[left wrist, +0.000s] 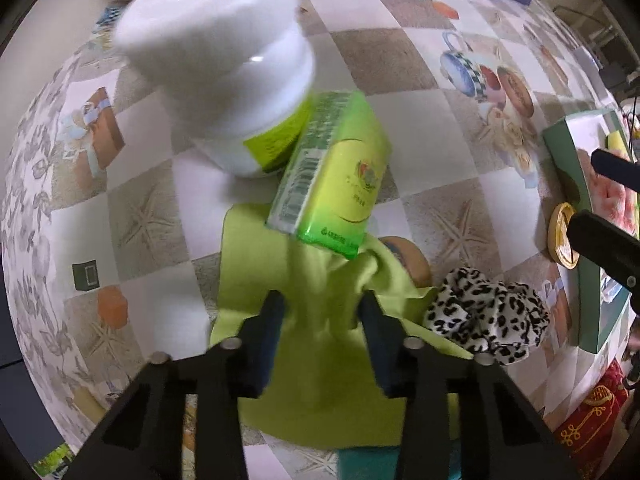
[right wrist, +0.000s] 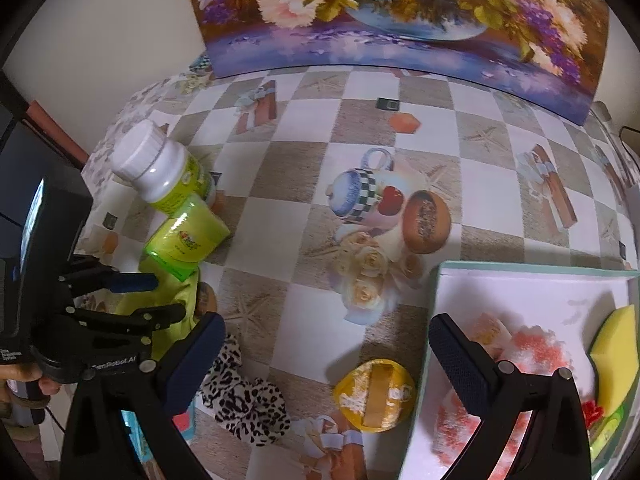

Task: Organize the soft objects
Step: 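Lower the left tool onto the lime green cloth and grasp it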

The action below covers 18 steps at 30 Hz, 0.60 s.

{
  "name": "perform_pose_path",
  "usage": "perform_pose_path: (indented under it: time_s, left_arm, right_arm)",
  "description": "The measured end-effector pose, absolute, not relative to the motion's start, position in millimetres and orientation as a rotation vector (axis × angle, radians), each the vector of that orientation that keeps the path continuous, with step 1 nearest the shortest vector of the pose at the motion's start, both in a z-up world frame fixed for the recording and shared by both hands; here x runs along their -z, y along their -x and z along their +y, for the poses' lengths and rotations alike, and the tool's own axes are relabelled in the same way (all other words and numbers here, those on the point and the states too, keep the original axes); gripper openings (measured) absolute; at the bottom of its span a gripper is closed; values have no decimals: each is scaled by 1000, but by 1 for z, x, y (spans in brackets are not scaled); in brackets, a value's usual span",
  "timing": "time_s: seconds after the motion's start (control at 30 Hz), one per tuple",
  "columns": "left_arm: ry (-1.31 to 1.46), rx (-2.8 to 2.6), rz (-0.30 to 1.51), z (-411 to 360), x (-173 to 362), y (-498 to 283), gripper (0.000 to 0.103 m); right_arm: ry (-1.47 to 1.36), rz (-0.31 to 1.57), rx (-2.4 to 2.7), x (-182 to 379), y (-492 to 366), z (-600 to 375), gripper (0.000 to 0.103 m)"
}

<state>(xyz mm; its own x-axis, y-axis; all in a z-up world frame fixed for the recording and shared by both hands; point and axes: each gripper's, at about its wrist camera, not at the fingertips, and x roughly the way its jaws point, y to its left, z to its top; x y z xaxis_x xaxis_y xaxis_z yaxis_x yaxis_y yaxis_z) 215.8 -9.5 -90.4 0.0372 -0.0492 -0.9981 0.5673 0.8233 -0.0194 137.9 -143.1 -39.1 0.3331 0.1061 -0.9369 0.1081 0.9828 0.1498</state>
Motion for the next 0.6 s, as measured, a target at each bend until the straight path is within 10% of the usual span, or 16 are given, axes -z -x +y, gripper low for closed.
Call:
perform_pose_path:
  time_s: [0.13,0.6]
  left_arm:
    - [-386,495,1436,3,88,-215,11]
    - [-96,517,1396,82,86,-194,4]
  right_arm:
    - [-186,1229,-18,40,-142,-134,103]
    - [-127,1161,-216,48,-174,-74,102]
